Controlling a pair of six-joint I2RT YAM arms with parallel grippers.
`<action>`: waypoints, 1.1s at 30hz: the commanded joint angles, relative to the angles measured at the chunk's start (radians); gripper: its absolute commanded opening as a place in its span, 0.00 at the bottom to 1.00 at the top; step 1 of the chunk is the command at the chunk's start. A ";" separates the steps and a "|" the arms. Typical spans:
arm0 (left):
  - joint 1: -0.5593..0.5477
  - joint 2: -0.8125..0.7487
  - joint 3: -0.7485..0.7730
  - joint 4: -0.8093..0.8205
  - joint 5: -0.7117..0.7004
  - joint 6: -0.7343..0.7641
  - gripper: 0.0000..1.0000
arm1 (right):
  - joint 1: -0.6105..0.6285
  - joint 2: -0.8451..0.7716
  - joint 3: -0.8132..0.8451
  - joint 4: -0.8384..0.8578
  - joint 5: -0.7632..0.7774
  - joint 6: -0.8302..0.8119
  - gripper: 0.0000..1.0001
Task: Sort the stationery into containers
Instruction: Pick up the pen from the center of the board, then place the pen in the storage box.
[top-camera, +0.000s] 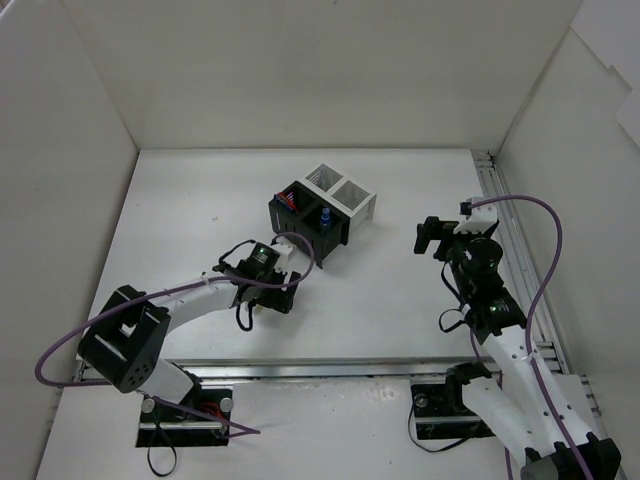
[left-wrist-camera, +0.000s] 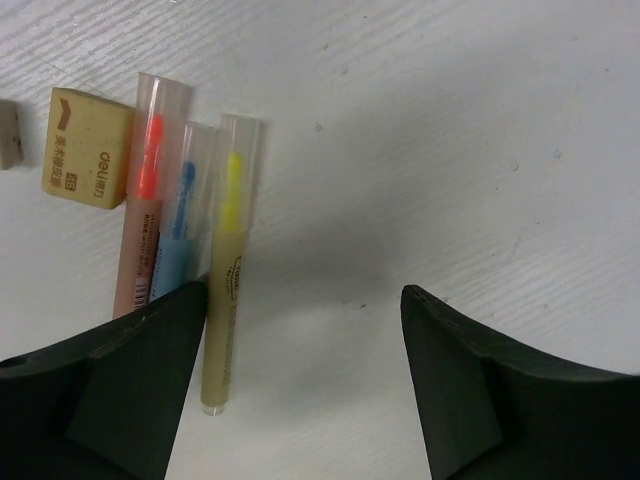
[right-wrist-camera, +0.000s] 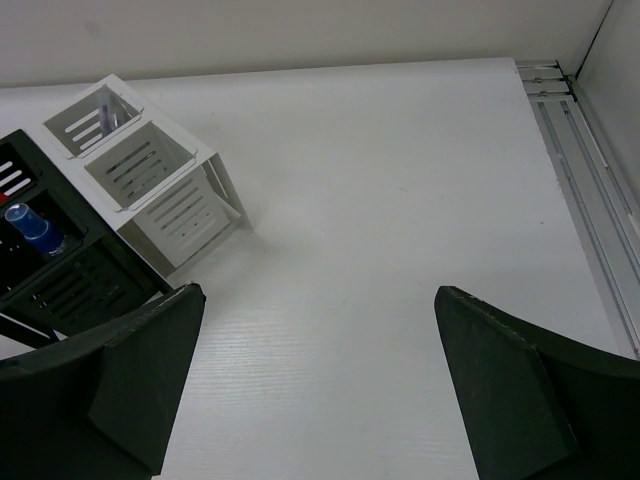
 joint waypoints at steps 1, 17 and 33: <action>-0.021 0.010 0.041 0.010 -0.016 0.009 0.73 | -0.009 -0.001 0.039 0.065 -0.007 -0.005 0.98; -0.058 0.033 0.159 -0.034 -0.075 0.018 0.00 | -0.006 -0.001 0.042 0.063 -0.016 0.003 0.98; -0.046 -0.240 0.333 0.321 -0.303 0.278 0.00 | -0.008 0.283 0.230 -0.057 -0.116 0.104 0.98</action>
